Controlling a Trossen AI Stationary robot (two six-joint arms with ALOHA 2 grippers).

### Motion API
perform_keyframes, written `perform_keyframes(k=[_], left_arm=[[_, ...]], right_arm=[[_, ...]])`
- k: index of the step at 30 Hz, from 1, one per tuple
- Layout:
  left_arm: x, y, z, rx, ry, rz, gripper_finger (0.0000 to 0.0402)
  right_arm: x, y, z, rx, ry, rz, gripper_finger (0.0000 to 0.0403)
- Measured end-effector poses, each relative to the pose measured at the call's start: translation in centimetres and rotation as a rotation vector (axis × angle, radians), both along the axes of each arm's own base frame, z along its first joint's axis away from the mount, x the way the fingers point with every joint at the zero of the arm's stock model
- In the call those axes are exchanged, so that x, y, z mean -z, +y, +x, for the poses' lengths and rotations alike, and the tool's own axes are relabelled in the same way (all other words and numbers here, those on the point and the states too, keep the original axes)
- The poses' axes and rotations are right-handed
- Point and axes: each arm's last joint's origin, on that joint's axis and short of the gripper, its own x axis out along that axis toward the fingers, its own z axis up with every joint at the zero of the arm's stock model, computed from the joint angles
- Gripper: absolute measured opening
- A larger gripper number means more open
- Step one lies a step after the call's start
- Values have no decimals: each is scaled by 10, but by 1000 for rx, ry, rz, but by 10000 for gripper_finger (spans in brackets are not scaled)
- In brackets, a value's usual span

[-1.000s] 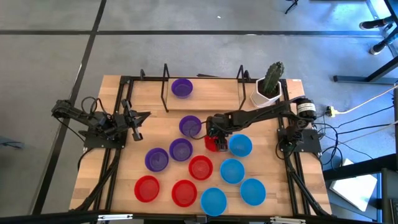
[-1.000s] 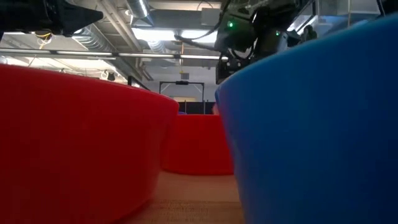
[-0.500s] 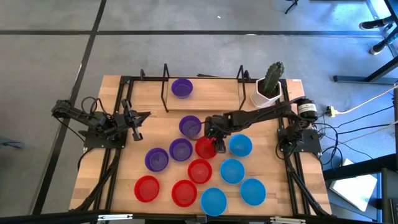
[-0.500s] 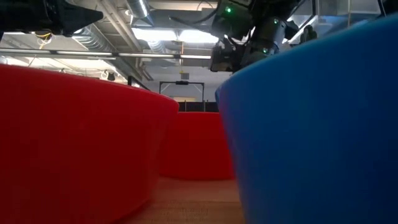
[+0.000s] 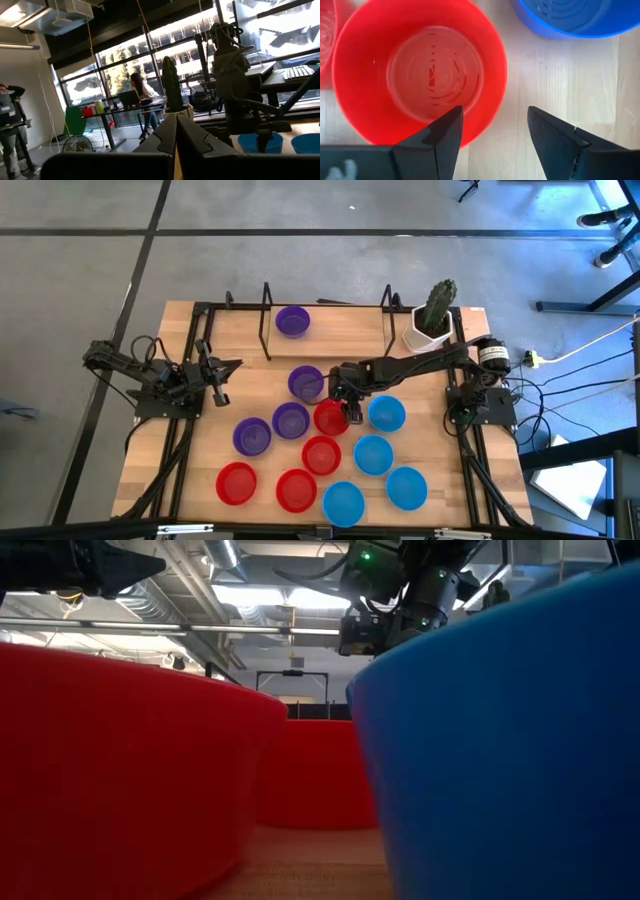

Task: Pick & Place Mini bowls
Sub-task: Put the red bowl on the shelf

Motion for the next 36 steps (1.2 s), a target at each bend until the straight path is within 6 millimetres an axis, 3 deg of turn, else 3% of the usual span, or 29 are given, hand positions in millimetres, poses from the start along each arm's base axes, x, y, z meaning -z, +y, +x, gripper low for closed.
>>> perform_keyframes(k=[16,20,28,36], left_arm=[[1,0,0,0,6,2,2],[2,0,1,0,20,7,4],[2,0,1,0,21,7,10],[2,0,1,0,21,8,4]], right_arm=[[21,0,13,-24,-8,-12,214],[21,0,13,-22,-11,-12,168],[21,-1,12,-18,8,-3,19],[10,-12,9,-25,49,-23,10]])
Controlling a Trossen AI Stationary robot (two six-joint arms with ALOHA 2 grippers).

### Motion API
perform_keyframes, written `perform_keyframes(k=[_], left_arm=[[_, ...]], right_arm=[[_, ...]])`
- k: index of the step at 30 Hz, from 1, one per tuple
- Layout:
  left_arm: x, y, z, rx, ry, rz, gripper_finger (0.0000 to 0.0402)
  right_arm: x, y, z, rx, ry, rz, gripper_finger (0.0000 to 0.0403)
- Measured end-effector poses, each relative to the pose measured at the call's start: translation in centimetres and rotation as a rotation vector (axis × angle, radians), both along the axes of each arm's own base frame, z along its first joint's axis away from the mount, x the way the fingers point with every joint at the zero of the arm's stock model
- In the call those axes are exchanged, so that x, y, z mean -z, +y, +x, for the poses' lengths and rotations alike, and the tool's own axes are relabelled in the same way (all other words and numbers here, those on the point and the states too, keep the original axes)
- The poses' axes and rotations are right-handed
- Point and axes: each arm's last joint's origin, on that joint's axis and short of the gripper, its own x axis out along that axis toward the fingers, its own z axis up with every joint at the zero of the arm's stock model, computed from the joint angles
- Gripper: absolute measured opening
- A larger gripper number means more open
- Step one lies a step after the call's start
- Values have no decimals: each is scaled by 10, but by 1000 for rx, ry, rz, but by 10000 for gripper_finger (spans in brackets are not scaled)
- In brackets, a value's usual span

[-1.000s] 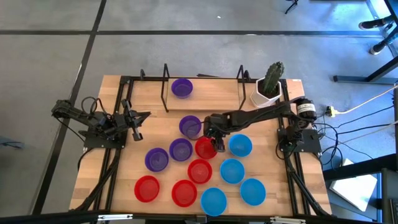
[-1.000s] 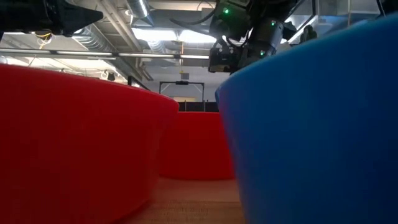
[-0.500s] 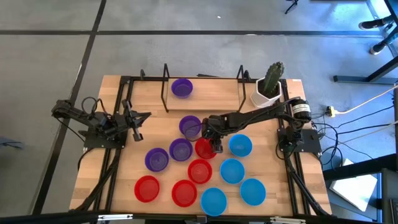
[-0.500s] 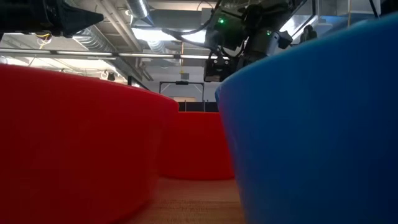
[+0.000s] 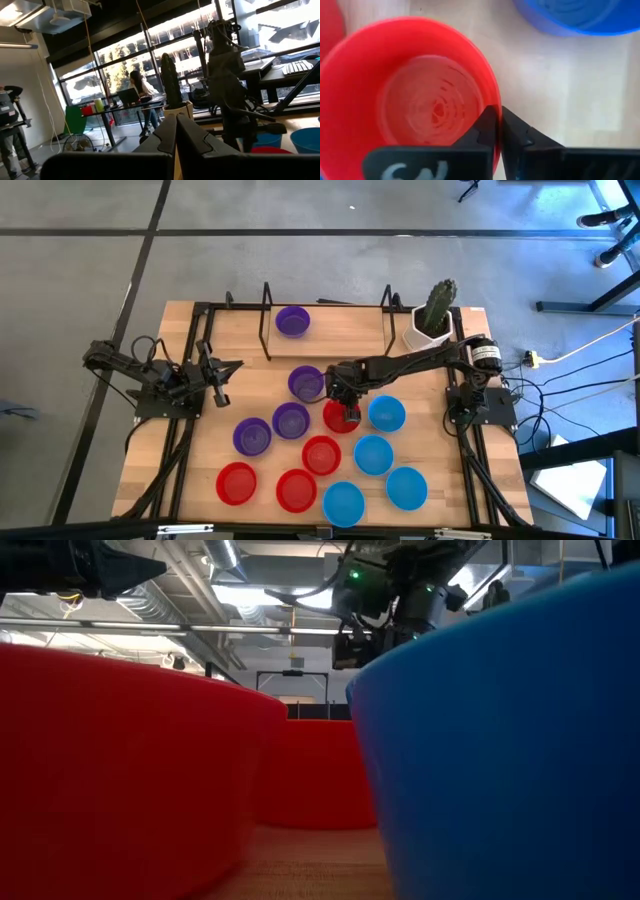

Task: Pick & Place Mini bowls
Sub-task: Put the red bowl on the shelf

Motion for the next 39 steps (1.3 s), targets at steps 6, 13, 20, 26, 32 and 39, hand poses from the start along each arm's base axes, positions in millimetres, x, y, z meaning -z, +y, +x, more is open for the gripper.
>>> perform_keyframes(k=[6,13,20,26,32,39], left_arm=[[0,0,0,-1,0,0,8],[0,0,0,-2,0,-1,3],[0,0,0,-5,5,0,6],[1,0,0,-6,6,1,5],[1,0,0,-6,7,1,3],[1,0,0,-7,8,1,4]], right_arm=[[-38,-5,8,-54,-7,-51,7],[-106,4,4,-209,-289,86,4],[-173,12,-46,-224,-527,99,2],[-193,18,-109,-190,-690,93,2],[-173,23,-178,-95,-820,113,2],[-117,24,-221,-20,-889,182,2]])
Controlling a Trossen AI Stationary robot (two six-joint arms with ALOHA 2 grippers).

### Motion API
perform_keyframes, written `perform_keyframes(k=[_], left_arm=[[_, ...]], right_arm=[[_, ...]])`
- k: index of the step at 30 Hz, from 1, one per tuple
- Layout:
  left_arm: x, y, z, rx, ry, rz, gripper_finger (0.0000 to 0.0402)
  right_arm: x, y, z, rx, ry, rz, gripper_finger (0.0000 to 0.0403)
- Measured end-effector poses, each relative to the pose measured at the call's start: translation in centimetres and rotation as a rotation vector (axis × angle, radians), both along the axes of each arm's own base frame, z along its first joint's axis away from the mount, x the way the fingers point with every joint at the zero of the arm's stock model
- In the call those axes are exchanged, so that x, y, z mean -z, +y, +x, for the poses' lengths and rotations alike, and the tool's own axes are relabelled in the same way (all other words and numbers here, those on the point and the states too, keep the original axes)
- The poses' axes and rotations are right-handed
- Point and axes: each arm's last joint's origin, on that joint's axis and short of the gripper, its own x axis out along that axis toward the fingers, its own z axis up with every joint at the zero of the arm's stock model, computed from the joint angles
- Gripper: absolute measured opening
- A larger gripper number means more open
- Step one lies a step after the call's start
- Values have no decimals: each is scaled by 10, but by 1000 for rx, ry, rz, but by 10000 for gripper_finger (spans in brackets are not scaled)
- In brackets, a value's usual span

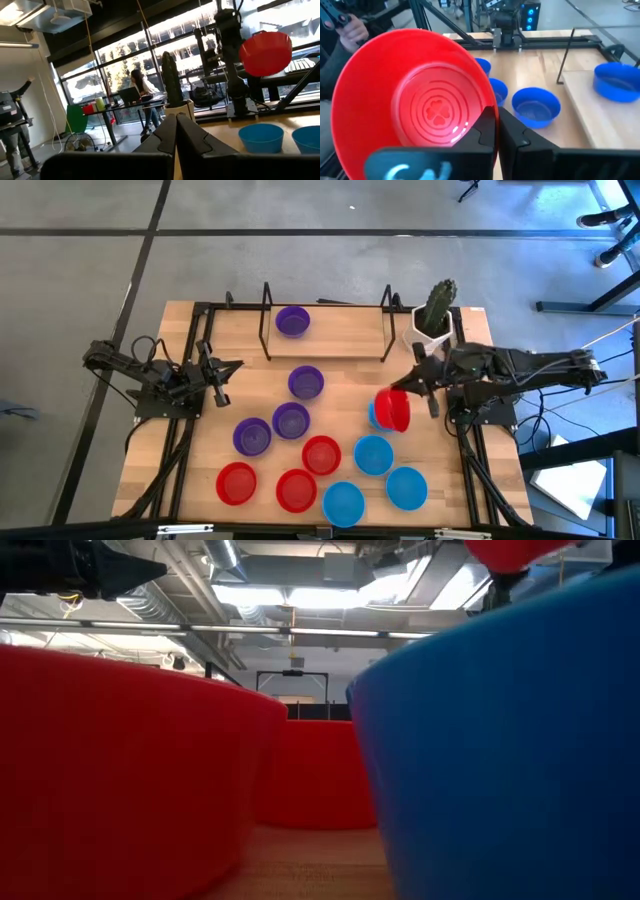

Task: Pick & Place Mini bowls
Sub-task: Put the red bowl on the shelf

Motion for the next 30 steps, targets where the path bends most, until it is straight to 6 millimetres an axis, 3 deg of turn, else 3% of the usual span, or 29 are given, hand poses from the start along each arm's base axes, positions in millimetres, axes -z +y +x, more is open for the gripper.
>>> perform_keyframes(k=[6,12,17,22,26,30], left_arm=[[0,0,0,0,0,0,3],[0,0,0,0,0,0,4],[0,0,0,0,0,0,2],[0,0,0,-1,0,0,7],[0,0,0,0,0,0,5],[0,0,0,-1,0,0,2]], right_arm=[[43,2,-6,-16,-53,32,2],[54,2,1,-10,-90,34,2],[28,1,25,69,-115,-33,3],[-10,-10,72,133,52,-141,2],[-34,-36,118,213,275,-181,2],[-50,-78,159,301,447,-190,2]])
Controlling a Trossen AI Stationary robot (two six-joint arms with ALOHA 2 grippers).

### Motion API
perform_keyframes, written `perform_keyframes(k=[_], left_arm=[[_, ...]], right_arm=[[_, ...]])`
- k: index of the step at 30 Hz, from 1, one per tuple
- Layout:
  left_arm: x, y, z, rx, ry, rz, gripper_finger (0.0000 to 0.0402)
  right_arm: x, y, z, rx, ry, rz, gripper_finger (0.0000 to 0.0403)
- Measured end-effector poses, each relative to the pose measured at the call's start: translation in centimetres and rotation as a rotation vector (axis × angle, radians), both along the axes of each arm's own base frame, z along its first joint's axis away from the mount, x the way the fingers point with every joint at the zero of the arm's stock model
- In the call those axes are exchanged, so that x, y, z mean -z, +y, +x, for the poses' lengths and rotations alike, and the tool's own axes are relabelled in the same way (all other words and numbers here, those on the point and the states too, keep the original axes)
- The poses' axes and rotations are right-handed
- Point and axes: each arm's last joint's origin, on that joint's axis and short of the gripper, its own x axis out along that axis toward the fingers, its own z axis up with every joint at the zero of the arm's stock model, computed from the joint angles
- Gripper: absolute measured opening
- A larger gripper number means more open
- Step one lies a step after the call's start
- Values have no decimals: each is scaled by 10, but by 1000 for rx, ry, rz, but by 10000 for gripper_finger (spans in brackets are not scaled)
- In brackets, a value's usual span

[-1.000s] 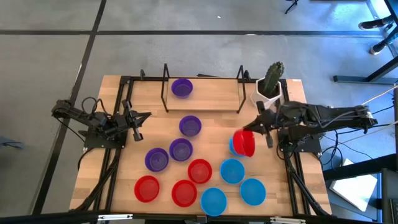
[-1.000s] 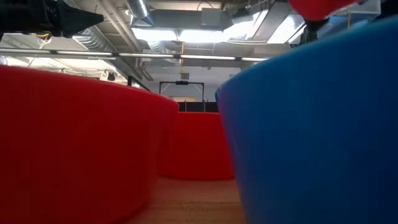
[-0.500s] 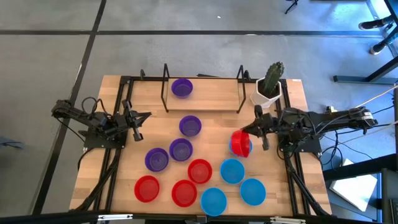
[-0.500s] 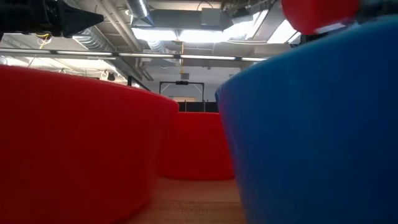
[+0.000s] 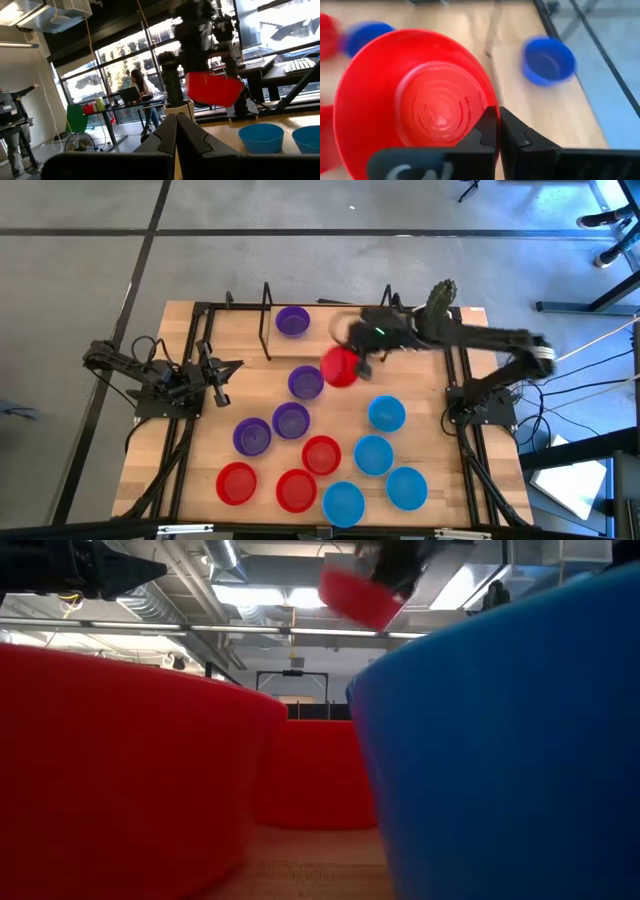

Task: Pick & Place Mini bowls
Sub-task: Put the red bowl on the shelf

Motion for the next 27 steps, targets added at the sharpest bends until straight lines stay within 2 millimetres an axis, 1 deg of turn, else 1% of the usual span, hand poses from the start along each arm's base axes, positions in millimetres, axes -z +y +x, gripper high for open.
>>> perform_keyframes(k=[3,7,10,13,16,19,27], left_arm=[[0,0,0,0,0,0,3],[0,0,0,0,0,0,10],[0,0,0,-1,0,0,12],[0,0,0,-1,1,0,12],[0,0,0,-8,11,26,10],[0,0,0,-11,16,38,7],[0,0,0,-9,13,32,9]], right_arm=[[7,-35,29,31,89,62,2],[28,-79,56,52,173,119,2],[53,-110,66,100,247,158,2],[74,-131,68,127,295,211,2],[88,-146,68,148,320,228,2],[99,-155,68,164,342,242,2],[107,-160,70,193,349,242,2]])
